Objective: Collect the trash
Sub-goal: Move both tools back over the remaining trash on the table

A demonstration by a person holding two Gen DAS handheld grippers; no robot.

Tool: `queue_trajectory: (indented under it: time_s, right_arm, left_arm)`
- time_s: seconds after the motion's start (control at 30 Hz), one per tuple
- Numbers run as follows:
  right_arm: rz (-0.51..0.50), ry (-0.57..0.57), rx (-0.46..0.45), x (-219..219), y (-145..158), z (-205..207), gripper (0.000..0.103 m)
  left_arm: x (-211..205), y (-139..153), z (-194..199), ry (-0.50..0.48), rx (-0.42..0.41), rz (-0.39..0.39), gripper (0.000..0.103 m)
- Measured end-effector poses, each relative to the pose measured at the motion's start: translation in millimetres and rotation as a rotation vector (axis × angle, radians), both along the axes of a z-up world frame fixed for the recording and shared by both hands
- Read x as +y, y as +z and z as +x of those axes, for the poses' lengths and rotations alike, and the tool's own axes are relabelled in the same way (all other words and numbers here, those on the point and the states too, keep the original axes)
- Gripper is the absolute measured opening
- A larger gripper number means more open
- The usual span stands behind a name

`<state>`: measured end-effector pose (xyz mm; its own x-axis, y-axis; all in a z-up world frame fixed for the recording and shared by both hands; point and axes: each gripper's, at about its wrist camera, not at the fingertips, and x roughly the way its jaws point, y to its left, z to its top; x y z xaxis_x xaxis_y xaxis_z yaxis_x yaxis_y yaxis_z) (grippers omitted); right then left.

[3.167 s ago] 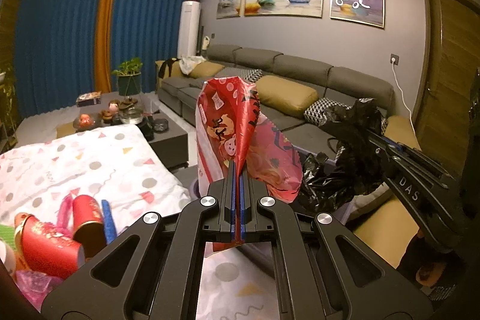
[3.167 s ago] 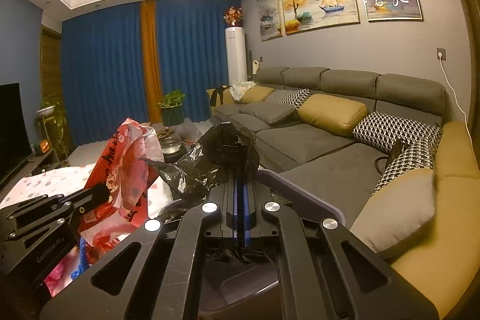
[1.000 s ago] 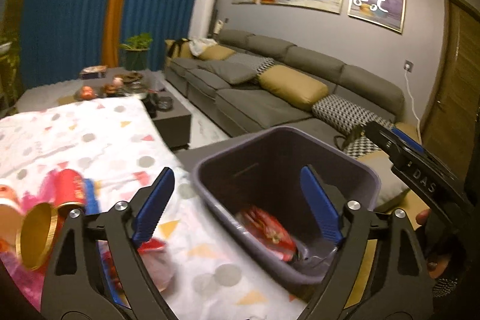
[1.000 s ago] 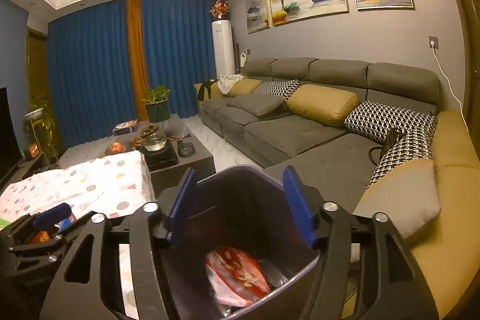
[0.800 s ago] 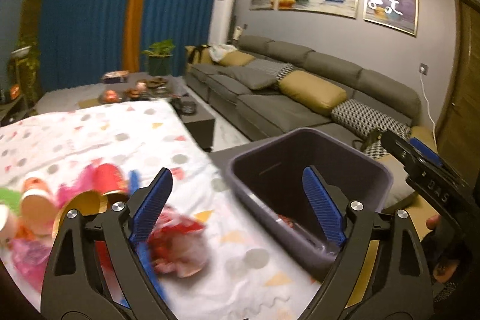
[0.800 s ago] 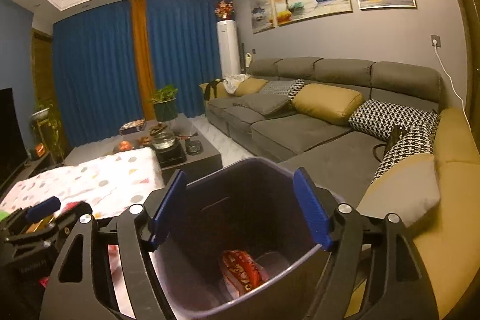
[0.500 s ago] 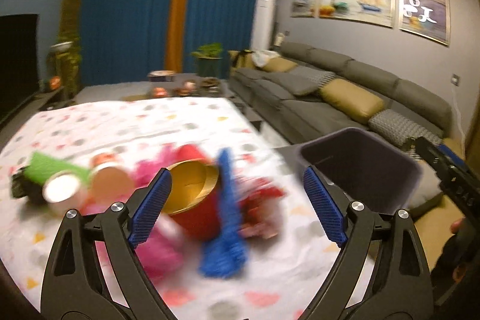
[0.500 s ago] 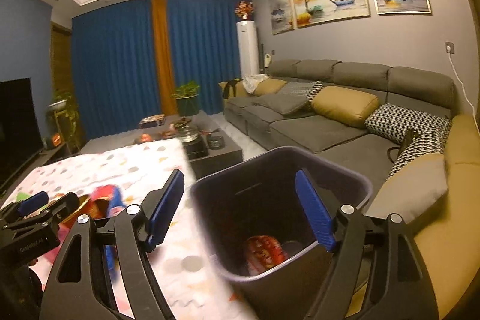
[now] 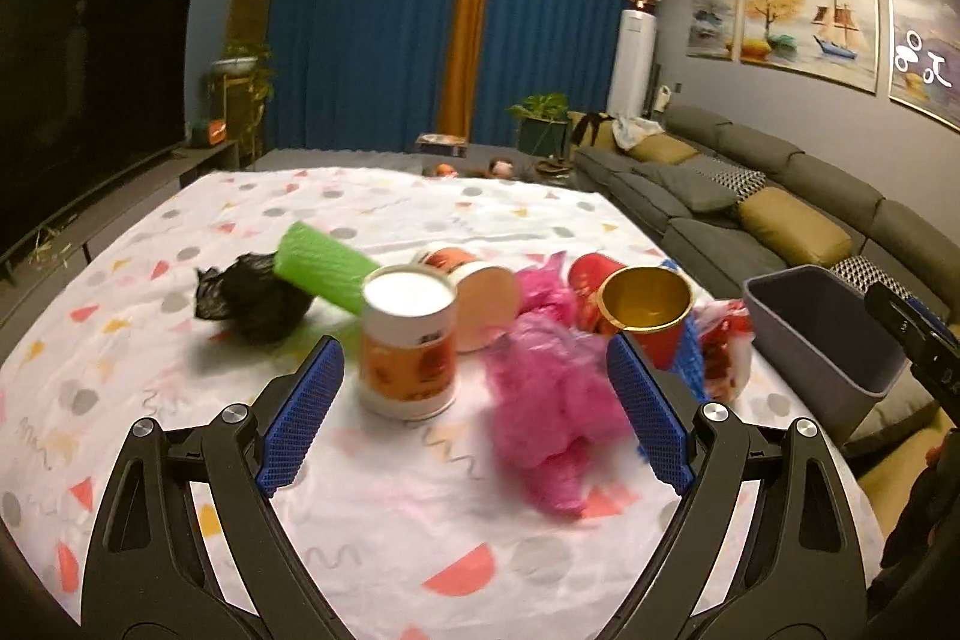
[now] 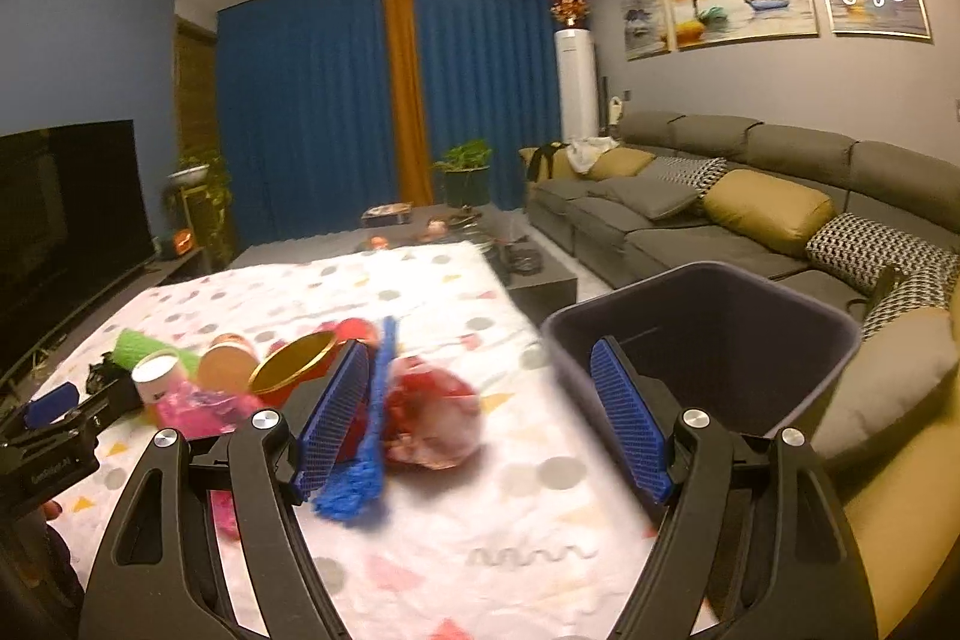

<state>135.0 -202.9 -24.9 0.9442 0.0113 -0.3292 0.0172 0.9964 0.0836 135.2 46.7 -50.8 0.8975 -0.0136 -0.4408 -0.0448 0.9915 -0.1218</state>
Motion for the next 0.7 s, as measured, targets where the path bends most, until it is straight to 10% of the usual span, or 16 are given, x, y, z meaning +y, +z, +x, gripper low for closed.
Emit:
queue_trajectory:
  time_s: [0.7]
  right_arm:
    - [-0.036,0.061,0.039,29,-16,20,0.076]
  left_arm:
    - [-31,-21,43,-0.082,0.099,-0.015,0.079]
